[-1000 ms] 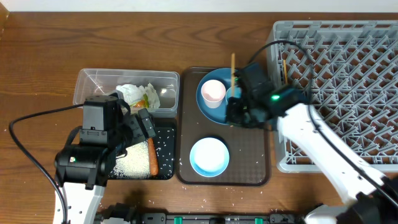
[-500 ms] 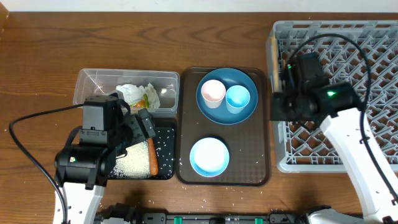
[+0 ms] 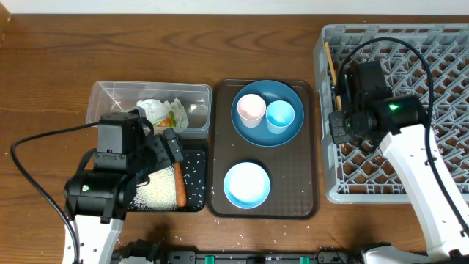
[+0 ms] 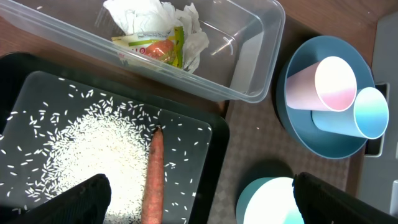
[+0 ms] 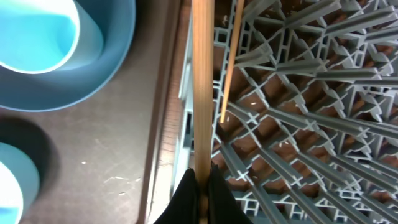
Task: Sort waste into correct bins and load items into the dishwasher rack
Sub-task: 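Carry the chopstick into the dish rack, stand it upright, release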
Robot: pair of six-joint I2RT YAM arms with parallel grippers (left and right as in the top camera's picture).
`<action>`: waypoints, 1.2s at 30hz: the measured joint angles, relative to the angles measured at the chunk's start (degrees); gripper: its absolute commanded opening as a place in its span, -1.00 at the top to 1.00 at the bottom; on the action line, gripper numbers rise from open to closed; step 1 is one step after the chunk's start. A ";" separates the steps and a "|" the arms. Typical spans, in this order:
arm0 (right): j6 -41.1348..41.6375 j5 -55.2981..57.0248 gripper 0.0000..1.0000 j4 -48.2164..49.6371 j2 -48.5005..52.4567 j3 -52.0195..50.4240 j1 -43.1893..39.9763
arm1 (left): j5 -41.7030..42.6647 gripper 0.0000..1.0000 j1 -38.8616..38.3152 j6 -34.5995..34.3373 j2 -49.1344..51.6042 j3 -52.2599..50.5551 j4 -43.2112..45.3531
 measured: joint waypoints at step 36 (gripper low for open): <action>1.90 1.14 0.97 1.53 5.73 -2.19 -5.01 | 0.00 -0.91 0.00 0.00 0.00 0.00 0.02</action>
